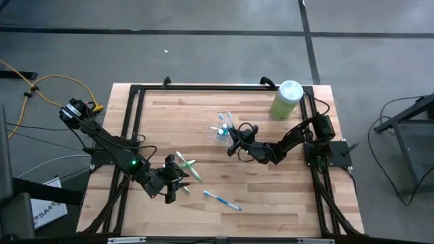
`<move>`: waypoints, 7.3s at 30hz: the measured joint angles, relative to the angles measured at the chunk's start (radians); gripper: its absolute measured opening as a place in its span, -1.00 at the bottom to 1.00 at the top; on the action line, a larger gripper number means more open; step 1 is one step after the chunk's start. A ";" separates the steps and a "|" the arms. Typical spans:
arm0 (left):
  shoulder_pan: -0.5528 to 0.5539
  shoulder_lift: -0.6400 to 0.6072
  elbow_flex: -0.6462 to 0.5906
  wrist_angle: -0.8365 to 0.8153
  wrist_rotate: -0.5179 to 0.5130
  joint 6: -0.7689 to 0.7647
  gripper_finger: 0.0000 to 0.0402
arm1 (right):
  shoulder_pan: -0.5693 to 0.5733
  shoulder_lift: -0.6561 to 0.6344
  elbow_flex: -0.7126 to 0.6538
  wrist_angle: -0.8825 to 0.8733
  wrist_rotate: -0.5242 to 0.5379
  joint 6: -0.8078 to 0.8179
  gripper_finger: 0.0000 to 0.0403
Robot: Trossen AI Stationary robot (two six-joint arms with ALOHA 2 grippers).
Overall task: Pick & Place toothbrushing station
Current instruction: Put the top blue toothbrush into the transparent organizer, then put the blue toothbrush into the transparent organizer
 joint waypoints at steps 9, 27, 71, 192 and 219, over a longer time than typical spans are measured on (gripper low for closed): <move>0.000 0.000 0.000 0.000 0.000 0.000 -0.24 | 0.000 0.000 0.000 -0.001 0.016 0.007 -0.32; 0.000 0.000 0.000 0.001 0.000 0.000 -0.24 | 0.135 -0.018 0.000 0.229 0.143 -0.261 -0.20; 0.000 0.000 0.000 0.021 -0.003 0.001 -0.24 | 0.317 -0.337 0.415 -1.342 -0.671 0.172 -0.21; -0.153 0.000 0.000 0.039 0.196 -0.026 -0.24 | 0.348 0.242 0.985 -1.731 -0.834 0.425 -0.21; -0.157 0.000 0.000 0.053 0.196 -0.026 -0.24 | 0.299 0.292 0.985 -1.691 -0.902 0.387 -0.94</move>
